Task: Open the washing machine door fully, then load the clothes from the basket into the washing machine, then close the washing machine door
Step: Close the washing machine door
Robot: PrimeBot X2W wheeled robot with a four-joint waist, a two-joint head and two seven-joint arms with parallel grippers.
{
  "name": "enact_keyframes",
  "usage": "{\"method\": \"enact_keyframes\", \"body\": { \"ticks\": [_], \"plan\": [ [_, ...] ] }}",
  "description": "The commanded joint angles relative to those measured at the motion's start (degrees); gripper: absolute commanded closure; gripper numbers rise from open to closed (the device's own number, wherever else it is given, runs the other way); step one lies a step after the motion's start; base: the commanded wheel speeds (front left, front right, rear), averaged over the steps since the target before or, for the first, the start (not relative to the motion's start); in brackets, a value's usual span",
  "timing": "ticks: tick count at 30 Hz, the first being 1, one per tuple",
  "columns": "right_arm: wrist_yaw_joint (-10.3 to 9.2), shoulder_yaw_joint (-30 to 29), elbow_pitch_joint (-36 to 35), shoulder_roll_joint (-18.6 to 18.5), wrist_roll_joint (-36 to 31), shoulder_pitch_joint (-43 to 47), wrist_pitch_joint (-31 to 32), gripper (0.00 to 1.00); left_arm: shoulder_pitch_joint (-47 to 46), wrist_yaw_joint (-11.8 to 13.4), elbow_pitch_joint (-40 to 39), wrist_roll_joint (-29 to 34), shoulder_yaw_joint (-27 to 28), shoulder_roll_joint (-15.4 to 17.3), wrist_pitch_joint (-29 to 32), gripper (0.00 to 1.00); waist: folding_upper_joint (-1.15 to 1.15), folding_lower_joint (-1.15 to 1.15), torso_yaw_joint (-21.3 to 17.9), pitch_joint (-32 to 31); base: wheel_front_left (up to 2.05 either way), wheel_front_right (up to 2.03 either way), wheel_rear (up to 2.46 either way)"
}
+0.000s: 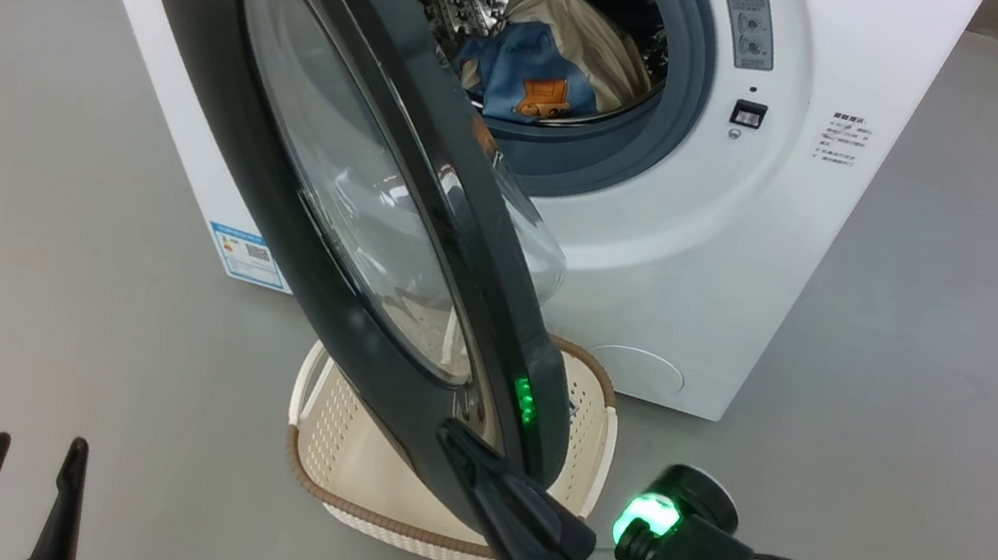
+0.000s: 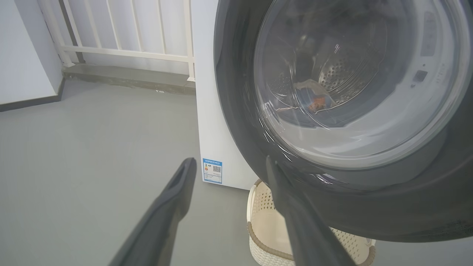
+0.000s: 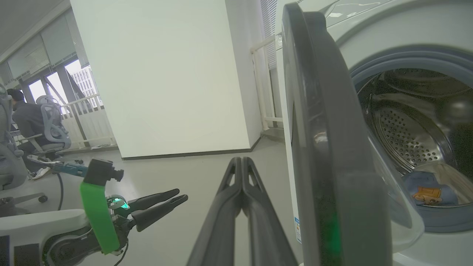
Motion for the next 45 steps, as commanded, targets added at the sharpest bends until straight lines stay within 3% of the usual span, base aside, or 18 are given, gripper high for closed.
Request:
{"method": "enact_keyframes", "body": {
  "ticks": [1, 20, 45],
  "plan": [
    [0.25, 0.8, -0.2, 0.4, 0.7, 0.8, -0.3, 1.00, -1.6, -0.1, -1.4, 0.8, 2.1, 1.0, -0.4, 0.00, 0.00, 0.00, 0.1, 0.2, 0.00, 0.00, 0.00],
    [0.25, -1.8, 8.3, 0.6, 1.8, 1.0, -0.3, 1.00, -2.0, -0.1, -1.3, 1.1, 1.6, 0.7, -0.4, 0.00, 0.00, 0.00, 0.4, 1.0, 0.00, 0.00, 0.00],
    [0.25, -13.9, 12.5, 0.0, 0.6, -7.6, -0.3, 1.00, -5.5, -0.1, -2.6, 1.9, 1.3, -0.6, -0.4, 0.00, 0.00, 0.00, 1.2, 7.3, 0.00, 0.00, 0.00]
  ]
}}
